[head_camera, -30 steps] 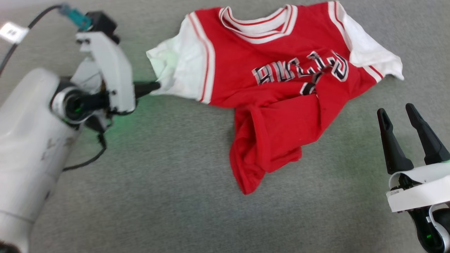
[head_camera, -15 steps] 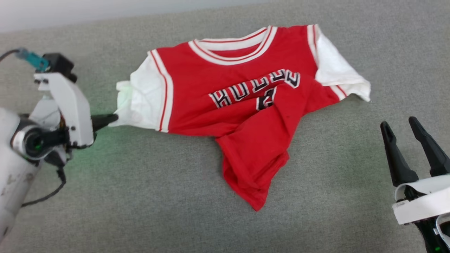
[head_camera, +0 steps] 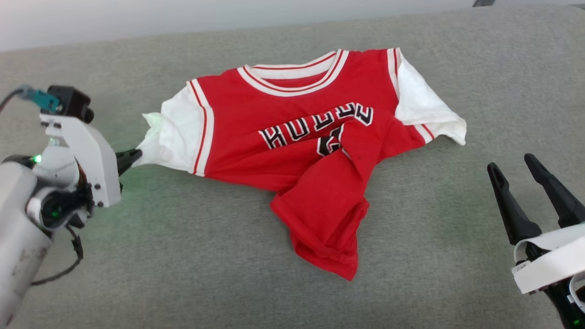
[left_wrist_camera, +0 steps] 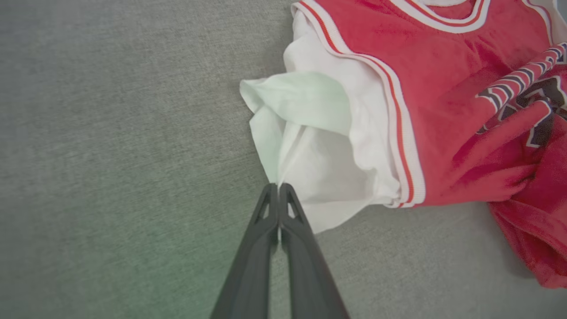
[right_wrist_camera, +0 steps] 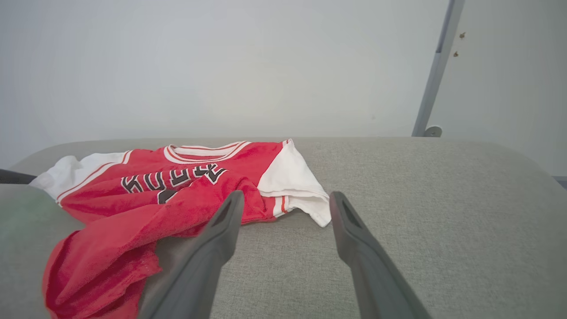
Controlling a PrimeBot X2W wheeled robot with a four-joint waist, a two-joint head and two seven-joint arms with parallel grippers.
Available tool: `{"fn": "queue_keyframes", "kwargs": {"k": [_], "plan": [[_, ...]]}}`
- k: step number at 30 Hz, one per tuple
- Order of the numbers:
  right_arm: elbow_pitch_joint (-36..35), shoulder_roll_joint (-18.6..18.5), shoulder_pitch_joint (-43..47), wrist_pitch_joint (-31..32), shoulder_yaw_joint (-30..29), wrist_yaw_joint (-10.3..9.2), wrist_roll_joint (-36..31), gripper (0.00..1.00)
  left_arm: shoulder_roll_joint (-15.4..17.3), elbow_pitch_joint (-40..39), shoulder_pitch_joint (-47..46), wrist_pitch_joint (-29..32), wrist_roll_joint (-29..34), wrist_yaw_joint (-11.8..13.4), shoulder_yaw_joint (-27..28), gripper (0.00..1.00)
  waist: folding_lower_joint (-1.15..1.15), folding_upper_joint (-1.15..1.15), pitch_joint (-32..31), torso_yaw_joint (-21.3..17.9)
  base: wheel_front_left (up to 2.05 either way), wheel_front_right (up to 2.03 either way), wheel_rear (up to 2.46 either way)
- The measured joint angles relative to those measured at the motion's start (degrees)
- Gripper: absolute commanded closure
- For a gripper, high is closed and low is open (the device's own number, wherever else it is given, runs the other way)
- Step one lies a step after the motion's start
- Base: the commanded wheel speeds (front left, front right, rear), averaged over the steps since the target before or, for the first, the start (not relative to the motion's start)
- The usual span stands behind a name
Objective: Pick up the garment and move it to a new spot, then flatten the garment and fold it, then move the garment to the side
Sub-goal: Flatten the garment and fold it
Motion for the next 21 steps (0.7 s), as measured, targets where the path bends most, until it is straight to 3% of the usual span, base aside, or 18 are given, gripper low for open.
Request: {"fn": "queue_keyframes", "kwargs": {"k": [1,11,18,21], "plan": [[0.1,-0.6,-0.4,0.5,0.5,0.00,0.0,0.00,0.0,0.0,0.5,-1.7,0.9,0.0,0.0,0.00,0.00,0.00,-0.1,0.3,0.00,0.00,0.00],[4.6,-10.1,-4.5,6.1,5.7,0.00,-0.9,0.00,-1.9,-4.2,8.3,-22.1,7.1,4.2,0.9,0.00,0.00,0.00,-1.0,4.9,0.00,0.00,0.00],[8.1,-19.3,-12.1,11.6,12.8,0.00,-0.2,0.00,-6.0,-11.1,14.8,-40.8,10.9,7.7,3.2,0.00,0.00,0.00,-0.6,8.8,0.00,0.00,0.00],[9.7,-23.1,-16.6,13.7,16.4,0.00,1.7,0.00,-8.4,-13.3,18.3,-44.1,12.7,9.8,5.0,0.00,0.00,0.00,-0.1,10.4,0.00,0.00,0.00]]}}
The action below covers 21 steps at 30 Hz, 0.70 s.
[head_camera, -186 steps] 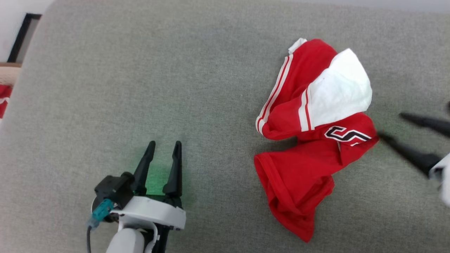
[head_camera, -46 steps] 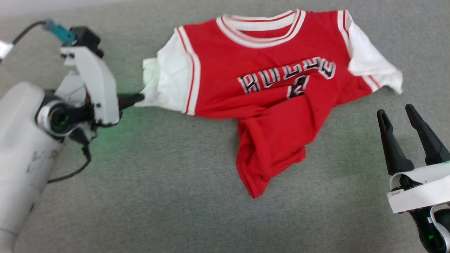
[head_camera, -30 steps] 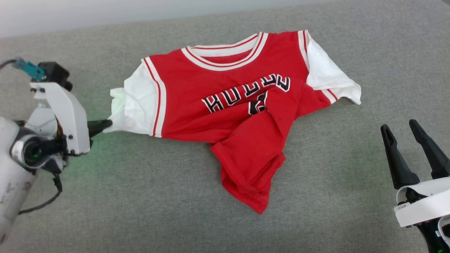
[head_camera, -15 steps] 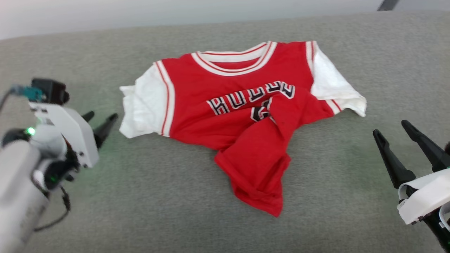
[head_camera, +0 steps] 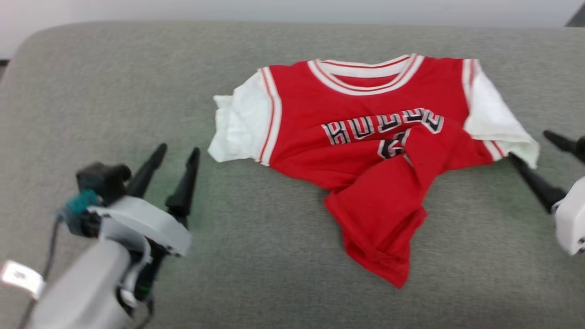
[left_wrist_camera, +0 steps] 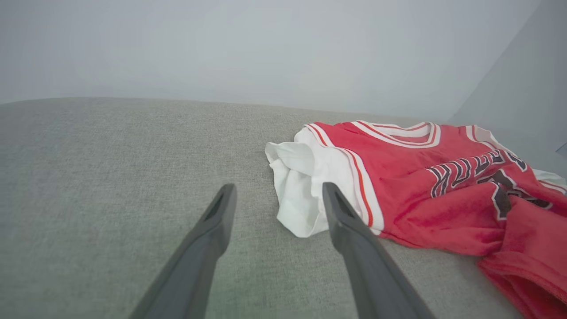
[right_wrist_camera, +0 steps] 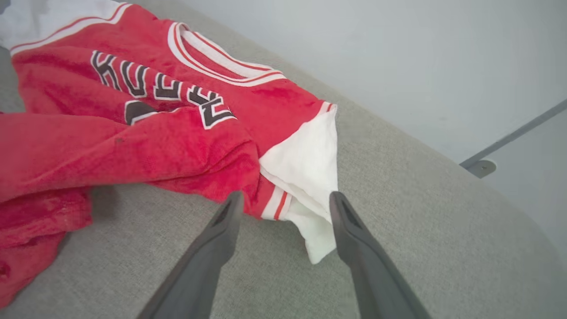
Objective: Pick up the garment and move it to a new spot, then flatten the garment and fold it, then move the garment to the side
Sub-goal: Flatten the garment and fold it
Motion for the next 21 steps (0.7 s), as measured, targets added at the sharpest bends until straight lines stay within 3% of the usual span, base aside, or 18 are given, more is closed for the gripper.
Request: {"fn": "queue_keyframes", "kwargs": {"k": [4,7,10,14,21], "plan": [[2.7,-5.6,-5.6,2.5,4.9,0.00,2.7,0.00,-5.4,-5.3,4.6,-0.5,5.3,2.2,6.6,0.00,0.00,0.00,0.9,2.2,0.00,0.00,0.00],[4.6,-9.5,-9.3,4.0,9.7,0.00,4.0,0.00,-9.6,-9.5,8.4,-0.7,11.4,2.1,13.4,0.00,0.00,0.00,1.9,3.8,0.00,0.00,0.00],[6.1,-12.1,-12.9,4.8,14.2,0.00,5.3,0.00,-13.2,-12.4,11.9,-0.7,17.9,1.0,18.7,0.00,0.00,0.00,3.2,5.1,0.00,0.00,0.00],[7.3,-14.9,-17.6,5.2,20.5,0.00,4.8,0.00,-17.5,-13.5,14.7,-0.7,22.6,-2.6,23.3,0.00,0.00,0.00,5.1,6.5,0.00,0.00,0.00],[10.5,-15.7,-23.6,3.8,28.3,-0.01,4.8,0.00,-22.4,-12.6,15.5,-0.7,27.2,-7.4,29.0,0.00,0.00,0.00,7.8,7.7,0.00,0.00,0.00]]}}
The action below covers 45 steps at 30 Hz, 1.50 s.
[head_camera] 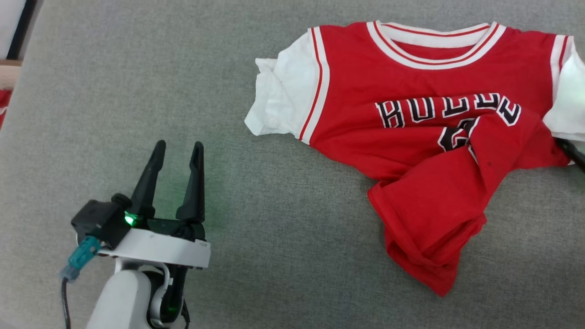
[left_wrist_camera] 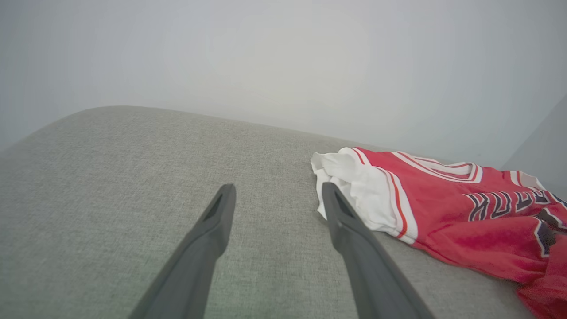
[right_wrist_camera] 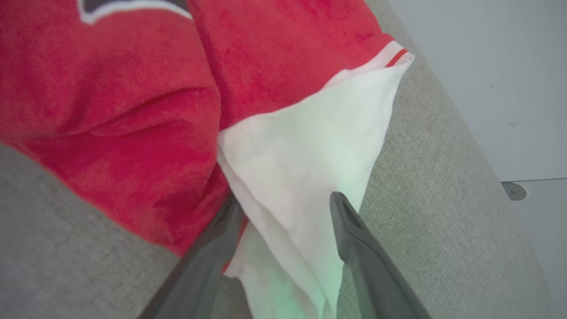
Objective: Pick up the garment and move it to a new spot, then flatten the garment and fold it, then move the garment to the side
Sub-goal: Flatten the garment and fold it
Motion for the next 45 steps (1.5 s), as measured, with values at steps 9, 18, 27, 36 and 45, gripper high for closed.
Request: {"fn": "queue_keyframes", "kwargs": {"k": [9,18,27,36,45], "plan": [[6.4,2.6,-4.3,-5.2,2.6,0.00,0.0,0.00,-3.0,1.3,0.0,0.0,3.6,-2.5,2.8,0.00,0.00,0.00,0.6,-0.7,0.00,0.00,0.00],[10.6,4.9,-5.4,-9.7,2.8,0.01,1.1,0.76,-4.1,2.5,0.1,0.0,4.4,-3.1,3.1,0.00,0.00,0.00,0.9,-1.4,0.00,0.00,0.00],[14.1,7.0,-5.6,-13.7,0.2,0.01,4.0,1.00,-4.0,2.9,0.2,0.0,4.2,-3.2,2.4,0.00,0.00,0.00,1.0,-1.8,0.00,0.00,0.00],[22.3,11.9,-1.8,-18.4,-13.5,0.01,12.7,1.00,-3.4,3.3,0.3,0.0,3.9,-3.2,1.5,0.00,0.00,0.00,1.0,-2.5,0.00,0.00,0.00],[37.6,21.6,-0.9,-21.1,-27.5,0.01,16.2,0.69,-2.5,3.0,0.2,0.0,3.2,-3.2,0.0,0.00,0.00,0.00,1.0,-2.9,0.00,0.00,0.00]]}}
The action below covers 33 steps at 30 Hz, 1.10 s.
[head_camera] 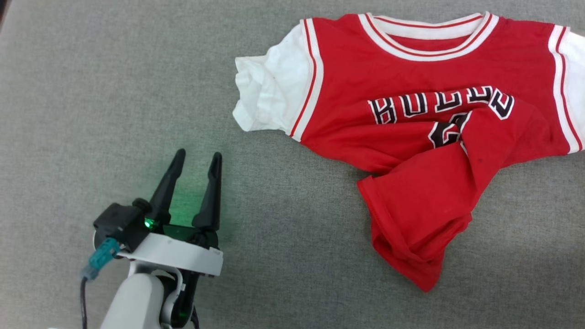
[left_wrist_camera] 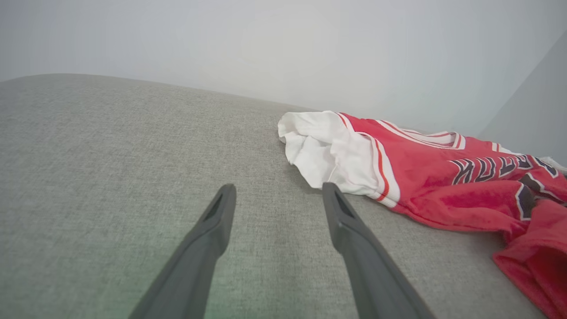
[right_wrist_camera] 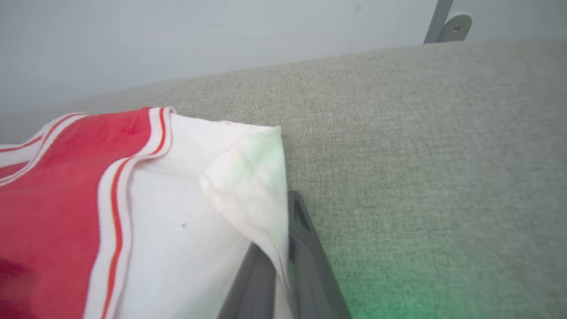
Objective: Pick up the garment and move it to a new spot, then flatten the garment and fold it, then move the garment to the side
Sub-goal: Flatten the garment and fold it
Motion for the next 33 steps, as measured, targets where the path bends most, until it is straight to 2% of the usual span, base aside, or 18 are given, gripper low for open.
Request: {"fn": "queue_keyframes", "kwargs": {"k": [1,2,3,10,14,16,19,22,26,28,33], "plan": [[1.2,0.7,-0.2,-0.2,-0.7,0.00,-0.2,0.55,0.2,-0.1,0.0,0.0,-0.2,0.0,0.0,0.00,0.00,0.00,-0.1,0.0,0.00,0.00,0.00],[2.3,1.4,-0.4,-0.9,-1.3,0.01,-0.8,0.21,0.4,-0.2,-0.1,0.0,-0.4,0.0,0.0,0.00,0.00,0.00,-0.2,0.0,0.00,0.00,0.00],[3.5,2.1,-0.7,-1.6,-2.0,0.02,-1.4,0.00,0.6,-0.4,0.0,0.0,-0.4,0.0,0.1,0.00,0.00,0.00,-0.3,0.0,0.00,0.00,0.00],[8.2,3.7,-1.2,-6.6,-6.1,0.00,-2.5,0.00,1.8,-1.3,0.6,0.0,-0.4,0.0,0.8,0.00,0.00,0.00,-2.0,-0.5,0.00,0.00,0.00],[5.3,3.9,1.1,-11.1,-6.5,0.00,-2.7,0.00,4.6,-2.4,0.5,0.0,-0.2,0.0,0.0,0.00,0.00,0.00,-3.4,-1.4,0.00,0.00,0.00],[1.4,3.5,3.5,-13.6,-6.2,0.00,-3.4,0.00,7.3,-2.7,-0.7,0.8,0.6,0.0,-1.4,0.00,0.00,0.00,-4.0,-2.0,0.00,0.00,0.00],[-8.3,3.3,8.2,-15.5,-5.5,0.00,-3.7,0.00,12.2,-4.3,-5.7,3.5,0.7,0.0,-3.8,0.00,0.00,0.00,-4.7,-3.3,0.00,0.00,0.00],[-17.7,3.2,14.3,-15.9,-5.3,0.00,-6.3,0.00,18.3,-4.7,-11.6,8.1,-1.3,-0.1,-8.3,0.00,0.00,0.00,-5.1,-5.0,0.00,0.00,0.00],[-29.2,5.6,20.5,-16.0,-8.0,0.00,-10.1,0.00,24.8,-2.4,-20.8,14.6,-8.9,-0.2,-14.3,0.00,0.00,0.00,-5.3,-7.7,0.00,0.00,0.00],[-33.5,7.0,23.6,-16.0,-8.6,0.00,-12.2,0.00,27.0,0.0,-25.5,17.9,-14.5,-0.2,-17.0,0.00,0.00,0.00,-5.2,-9.3,0.00,0.00,0.00],[-41.5,9.9,28.3,-15.8,-9.7,0.00,-15.0,0.00,31.4,6.9,-37.5,25.0,-23.8,-0.2,-24.1,0.00,0.00,0.00,-4.5,-13.4,0.00,0.00,0.00]]}}
